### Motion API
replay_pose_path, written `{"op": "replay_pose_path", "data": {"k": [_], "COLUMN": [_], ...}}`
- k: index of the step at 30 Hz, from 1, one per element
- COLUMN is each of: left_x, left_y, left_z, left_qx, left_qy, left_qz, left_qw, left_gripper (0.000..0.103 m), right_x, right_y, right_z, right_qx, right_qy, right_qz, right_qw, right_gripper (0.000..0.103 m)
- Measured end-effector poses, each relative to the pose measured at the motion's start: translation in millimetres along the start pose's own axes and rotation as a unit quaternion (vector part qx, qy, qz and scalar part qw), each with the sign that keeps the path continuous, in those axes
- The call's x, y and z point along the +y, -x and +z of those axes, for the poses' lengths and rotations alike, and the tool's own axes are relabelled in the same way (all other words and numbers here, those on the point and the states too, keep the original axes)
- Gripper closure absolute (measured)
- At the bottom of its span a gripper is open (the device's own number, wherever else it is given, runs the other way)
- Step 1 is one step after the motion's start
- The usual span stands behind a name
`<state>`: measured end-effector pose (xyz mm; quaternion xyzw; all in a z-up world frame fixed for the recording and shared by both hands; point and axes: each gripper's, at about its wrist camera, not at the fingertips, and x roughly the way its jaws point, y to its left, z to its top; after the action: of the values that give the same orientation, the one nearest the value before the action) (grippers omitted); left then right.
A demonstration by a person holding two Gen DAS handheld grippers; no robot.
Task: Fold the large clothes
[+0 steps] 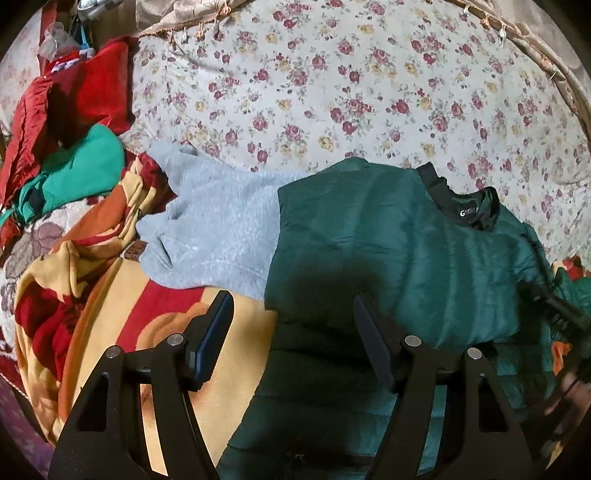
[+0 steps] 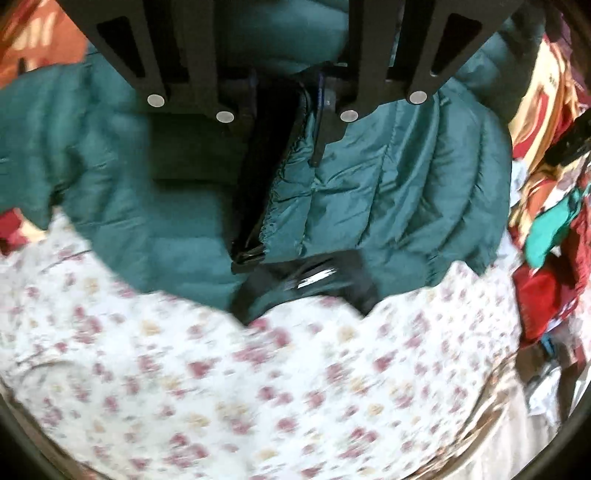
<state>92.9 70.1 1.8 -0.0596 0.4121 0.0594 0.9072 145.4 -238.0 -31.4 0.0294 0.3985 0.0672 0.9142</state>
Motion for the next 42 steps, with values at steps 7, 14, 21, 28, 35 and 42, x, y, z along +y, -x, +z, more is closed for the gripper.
{"op": "replay_pose_path", "data": {"k": [7,14,21,28,35,42], "left_x": [-7,-23,-36,-57,-68,-83], "left_y": [-8,-10,-18,-40,-70,-98], "left_z": [-4,-1,8,13,13,11], "left_qx": [0.010,0.004,0.002,0.008,0.021,0.034], "left_qy": [-0.006,-0.017,-0.013,-0.017,-0.020,-0.019], "left_qz": [0.005,0.006,-0.002,-0.006,-0.001,0.003], "left_qw": [0.9999,0.9998,0.9999,0.9998,0.9996,0.9992], "left_gripper": [0.035,0.035,0.035,0.035,0.035,0.034], "right_x": [-54,-69,-67,-18,-15,-40], "right_y": [2,-21,23,19,-33,-56], "right_z": [-5,-15,-15,-10,-16,-4], "right_qx": [0.003,0.027,-0.028,-0.017,0.019,0.007], "right_qy": [-0.034,-0.060,-0.051,0.018,0.022,0.010], "right_qz": [-0.054,-0.063,-0.075,0.023,-0.010,-0.036], "right_qw": [0.998,0.996,0.996,0.999,1.000,0.999], "right_gripper": [0.085,0.065,0.040,0.040,0.040,0.040]}}
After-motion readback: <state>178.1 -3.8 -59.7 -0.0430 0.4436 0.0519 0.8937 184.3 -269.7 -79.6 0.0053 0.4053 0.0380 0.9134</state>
